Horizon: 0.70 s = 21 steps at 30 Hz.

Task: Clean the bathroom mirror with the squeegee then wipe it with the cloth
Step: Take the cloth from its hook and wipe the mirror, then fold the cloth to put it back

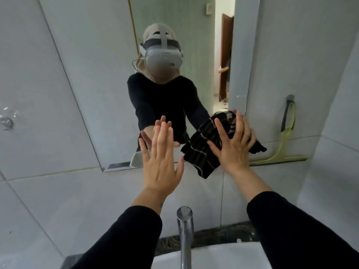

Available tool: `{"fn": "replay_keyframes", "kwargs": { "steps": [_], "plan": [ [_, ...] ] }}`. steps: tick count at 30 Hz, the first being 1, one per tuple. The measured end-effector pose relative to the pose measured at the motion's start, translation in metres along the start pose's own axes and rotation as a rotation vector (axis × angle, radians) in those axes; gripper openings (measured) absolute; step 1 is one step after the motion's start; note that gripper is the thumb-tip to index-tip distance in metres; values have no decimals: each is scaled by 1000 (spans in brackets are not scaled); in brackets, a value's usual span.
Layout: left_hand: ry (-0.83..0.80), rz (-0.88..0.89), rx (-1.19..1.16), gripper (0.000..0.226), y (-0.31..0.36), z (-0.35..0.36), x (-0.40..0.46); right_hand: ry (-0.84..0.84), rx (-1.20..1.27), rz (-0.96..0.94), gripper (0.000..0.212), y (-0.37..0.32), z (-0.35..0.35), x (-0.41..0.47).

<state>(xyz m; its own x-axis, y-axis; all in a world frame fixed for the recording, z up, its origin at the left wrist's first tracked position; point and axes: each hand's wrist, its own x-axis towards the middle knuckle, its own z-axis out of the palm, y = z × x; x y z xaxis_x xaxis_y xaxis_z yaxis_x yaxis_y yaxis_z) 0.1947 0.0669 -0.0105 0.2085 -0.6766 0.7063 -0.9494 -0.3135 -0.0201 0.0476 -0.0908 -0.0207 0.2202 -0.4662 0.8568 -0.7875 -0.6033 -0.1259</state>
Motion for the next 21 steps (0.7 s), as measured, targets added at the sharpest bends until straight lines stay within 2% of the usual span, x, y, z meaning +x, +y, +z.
{"fn": "replay_keyframes", "kwargs": {
  "steps": [7,11,17,21],
  "plan": [
    [18,193,-129,71,42,5,4,-58,86,268,67,15,-5,-13],
    [-30,239,-229,62,56,0,4,-106,247,263,68,23,-33,-20],
    [-177,65,-587,60,69,-27,-6,-322,796,271,58,-1,-95,-23],
    [-229,-96,-926,53,53,-58,-17,-569,1004,276,49,-27,-134,-15]
  ]
}}
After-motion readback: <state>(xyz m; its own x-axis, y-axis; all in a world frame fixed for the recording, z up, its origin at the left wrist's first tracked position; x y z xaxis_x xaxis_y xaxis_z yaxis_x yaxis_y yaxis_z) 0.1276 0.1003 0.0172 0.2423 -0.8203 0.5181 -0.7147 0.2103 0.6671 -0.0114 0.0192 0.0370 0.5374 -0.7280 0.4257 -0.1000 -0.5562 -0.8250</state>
